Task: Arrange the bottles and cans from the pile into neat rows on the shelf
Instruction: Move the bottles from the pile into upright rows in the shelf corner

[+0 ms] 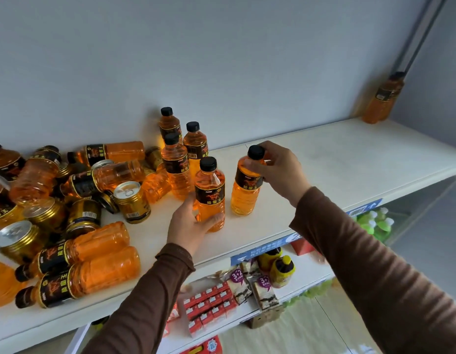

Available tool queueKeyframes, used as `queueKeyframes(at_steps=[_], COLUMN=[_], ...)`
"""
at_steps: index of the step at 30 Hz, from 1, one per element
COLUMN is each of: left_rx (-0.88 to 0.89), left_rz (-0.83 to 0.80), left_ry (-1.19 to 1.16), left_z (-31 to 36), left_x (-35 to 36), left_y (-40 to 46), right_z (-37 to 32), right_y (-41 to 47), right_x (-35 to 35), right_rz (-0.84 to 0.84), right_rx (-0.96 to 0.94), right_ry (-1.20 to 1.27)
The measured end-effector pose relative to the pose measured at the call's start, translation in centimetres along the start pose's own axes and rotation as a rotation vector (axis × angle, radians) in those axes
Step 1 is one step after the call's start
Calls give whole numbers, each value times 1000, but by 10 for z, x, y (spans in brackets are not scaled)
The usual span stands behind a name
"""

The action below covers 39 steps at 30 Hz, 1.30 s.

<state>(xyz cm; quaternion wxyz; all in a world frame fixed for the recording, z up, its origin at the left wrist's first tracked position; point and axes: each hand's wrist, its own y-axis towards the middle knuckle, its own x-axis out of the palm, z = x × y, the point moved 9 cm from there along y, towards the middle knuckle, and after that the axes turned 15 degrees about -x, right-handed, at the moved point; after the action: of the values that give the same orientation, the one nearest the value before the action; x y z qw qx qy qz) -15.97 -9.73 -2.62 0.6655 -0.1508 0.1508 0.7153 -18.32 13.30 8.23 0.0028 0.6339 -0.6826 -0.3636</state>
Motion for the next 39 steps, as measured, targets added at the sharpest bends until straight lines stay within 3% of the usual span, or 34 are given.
queueKeyframes(at_steps=[14, 24, 39], left_rx=[169, 153, 128], left_rz=[-219, -306, -308], left_ry=[-49, -145, -162], left_z=[122, 212, 277], left_x=[217, 413, 567], left_y=[-12, -41, 45], right_z=[57, 134, 265], right_y=[-84, -126, -42], right_x=[-239, -423, -535], right_rz=[260, 259, 204], right_rx=[54, 100, 72], right_ry=[-68, -129, -208])
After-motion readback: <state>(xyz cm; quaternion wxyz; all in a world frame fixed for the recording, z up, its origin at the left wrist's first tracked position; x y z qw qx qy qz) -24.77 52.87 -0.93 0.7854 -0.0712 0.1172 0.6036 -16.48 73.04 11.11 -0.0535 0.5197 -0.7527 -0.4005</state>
